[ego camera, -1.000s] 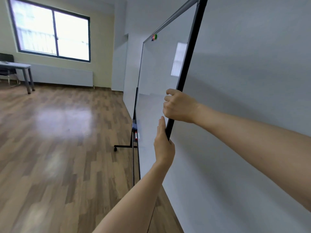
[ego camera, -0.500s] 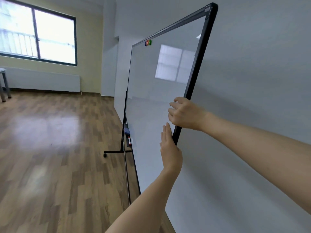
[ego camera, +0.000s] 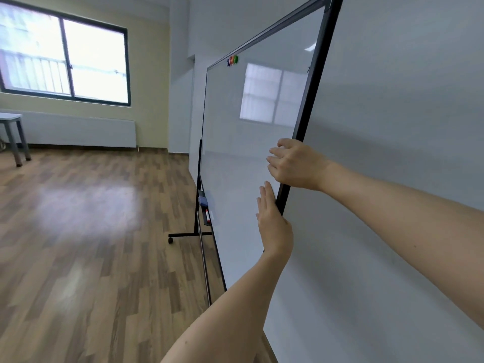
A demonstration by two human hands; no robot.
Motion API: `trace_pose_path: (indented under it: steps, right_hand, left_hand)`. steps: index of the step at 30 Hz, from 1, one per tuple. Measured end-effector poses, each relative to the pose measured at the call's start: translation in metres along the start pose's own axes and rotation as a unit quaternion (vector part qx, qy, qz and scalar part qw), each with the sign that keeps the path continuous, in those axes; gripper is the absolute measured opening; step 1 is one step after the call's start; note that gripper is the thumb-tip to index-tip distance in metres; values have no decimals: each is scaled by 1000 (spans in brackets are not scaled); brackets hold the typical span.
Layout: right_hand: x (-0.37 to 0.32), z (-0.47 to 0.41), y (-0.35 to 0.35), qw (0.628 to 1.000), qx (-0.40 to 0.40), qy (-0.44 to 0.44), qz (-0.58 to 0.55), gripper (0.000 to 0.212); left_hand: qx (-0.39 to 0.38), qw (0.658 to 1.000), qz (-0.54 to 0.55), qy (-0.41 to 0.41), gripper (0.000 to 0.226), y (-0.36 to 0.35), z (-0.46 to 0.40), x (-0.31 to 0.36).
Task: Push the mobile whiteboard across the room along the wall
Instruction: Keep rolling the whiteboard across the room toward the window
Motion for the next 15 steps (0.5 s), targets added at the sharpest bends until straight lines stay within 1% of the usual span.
trace_pose_path:
  steps: [6,10,15]
  right_hand:
    - [-8,-67,-115,1000,14,3,1,38]
    - [-18,-111,-189,1000,22,-5,-4,37]
    - [-23,-165,-269,1000,10,5,-11,37]
  left_hand:
    - [10,1000,-10,10,101,-34,-114,-49]
    - [0,1000,-17,23,103,-56,-190,-82]
    - [8,999,-30,27,100,-76,-282,-123]
Point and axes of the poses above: each hand's wrist, its own z-axis away from the middle knuckle, its own y-axis out of the back of the hand, x = y × z, the point moved 3 cm from there along -z, towards the middle knuckle, and after that the axes turned 11 degrees about z, right-handed, at the moved point
